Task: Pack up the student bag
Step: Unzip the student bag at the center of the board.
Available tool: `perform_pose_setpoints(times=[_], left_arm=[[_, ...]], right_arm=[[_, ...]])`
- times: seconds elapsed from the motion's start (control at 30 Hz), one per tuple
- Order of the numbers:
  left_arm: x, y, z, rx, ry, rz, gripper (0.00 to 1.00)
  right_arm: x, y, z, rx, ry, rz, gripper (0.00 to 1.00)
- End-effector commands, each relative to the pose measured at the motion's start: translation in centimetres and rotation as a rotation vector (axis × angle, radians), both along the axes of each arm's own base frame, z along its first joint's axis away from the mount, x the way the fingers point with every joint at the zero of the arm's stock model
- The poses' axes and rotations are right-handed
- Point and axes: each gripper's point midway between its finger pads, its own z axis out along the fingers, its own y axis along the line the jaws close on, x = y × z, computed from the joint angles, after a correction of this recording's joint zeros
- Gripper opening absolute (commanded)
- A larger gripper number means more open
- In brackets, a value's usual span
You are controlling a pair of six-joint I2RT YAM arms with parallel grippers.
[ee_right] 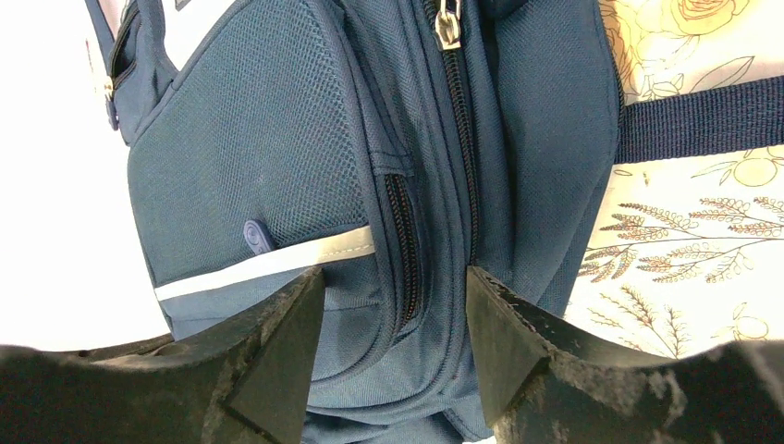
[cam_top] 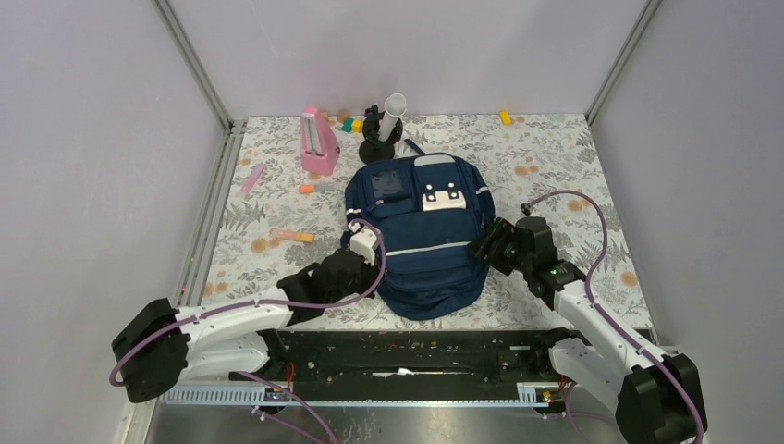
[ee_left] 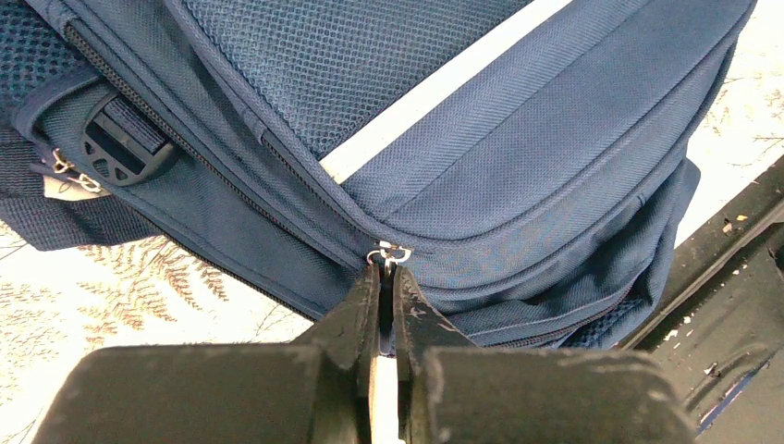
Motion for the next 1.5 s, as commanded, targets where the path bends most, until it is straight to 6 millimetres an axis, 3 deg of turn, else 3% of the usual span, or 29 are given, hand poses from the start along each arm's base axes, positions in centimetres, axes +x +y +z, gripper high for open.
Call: perform_pose_setpoints(times=[0.0,0.1,0.3,0.6,0.97,1.2,1.47], left_arm=[[1.5,0.6,2.2,0.021,-0.062,0.063,0.00],[1.5,1.0,2.1,0.042,-0.061,0.068,0.00],[0.8,0.3,2.2,0.002,-0.039,0.027,0.00],[0.6,-0.9,2.9,-0.054,-0.018,-0.017,0.00],[1.0,-0.5,3.2,-0.071,-0.012,-0.005,0.00],[1.2,-0.1,3.2,-0.077,-0.008,0.005,0.00],[1.3,-0.2,3.3,-0.085,-0.006,0.002,0.00]], right_arm=[[1.1,1.2,2.7,0.078,-0.093,0.020,0.63],[1.0,1.3,2.8,0.083,-0.093,0.026,0.61],[0.3,0.7,2.3,0.084,-0.109,-0.001,0.67],[-2.6,-0.7,-1.0,0.067,-0.061,-0.032,0.60],[-2.2,0.6,-0.6,0.139,-0.091,0.003,0.49],[-3.2,-0.8,0.3,0.105,-0.124,-0.036,0.60],[-4.2,-1.0,-1.6,0.126,-0.095,-0.050,0.57]])
